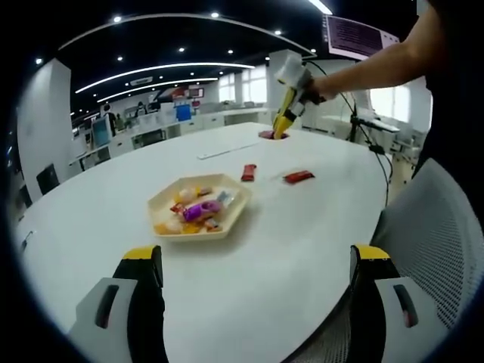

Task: Place the target food into the container with the food tongs after gripping and lifting it, then release it inside without dropping or visibly crushing the food.

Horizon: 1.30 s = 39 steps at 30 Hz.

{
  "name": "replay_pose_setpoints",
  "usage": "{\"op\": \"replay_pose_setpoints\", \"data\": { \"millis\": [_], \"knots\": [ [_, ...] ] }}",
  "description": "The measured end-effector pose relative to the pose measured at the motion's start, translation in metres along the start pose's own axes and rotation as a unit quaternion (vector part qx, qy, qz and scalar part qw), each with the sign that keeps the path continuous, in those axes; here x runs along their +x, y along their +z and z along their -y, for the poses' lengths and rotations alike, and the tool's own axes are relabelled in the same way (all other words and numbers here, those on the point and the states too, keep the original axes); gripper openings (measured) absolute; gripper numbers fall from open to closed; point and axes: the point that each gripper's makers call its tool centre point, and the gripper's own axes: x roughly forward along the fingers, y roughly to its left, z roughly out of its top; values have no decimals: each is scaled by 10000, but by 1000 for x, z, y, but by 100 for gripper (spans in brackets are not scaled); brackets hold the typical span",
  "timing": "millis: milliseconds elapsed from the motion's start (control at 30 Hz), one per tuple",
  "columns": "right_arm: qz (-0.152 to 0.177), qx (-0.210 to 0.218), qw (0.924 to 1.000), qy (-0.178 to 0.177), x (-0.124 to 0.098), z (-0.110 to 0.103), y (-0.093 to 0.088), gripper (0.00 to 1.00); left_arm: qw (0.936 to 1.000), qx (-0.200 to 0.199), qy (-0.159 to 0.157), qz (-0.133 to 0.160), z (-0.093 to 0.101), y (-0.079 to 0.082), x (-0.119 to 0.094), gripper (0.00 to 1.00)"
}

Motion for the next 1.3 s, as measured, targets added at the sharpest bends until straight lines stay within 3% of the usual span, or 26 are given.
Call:
{"op": "replay_pose_setpoints", "data": {
  "millis": [733, 1300],
  "knots": [
    [376, -410, 9980, 292, 15, -48, 79, 22, 10000, -31, 15, -21, 0, -1, 0, 99],
    [555, -744, 9938, 616, 42, -94, 137, 22, 10000, -4, 38, -69, -1, -3, 0, 99]
  ]
}}
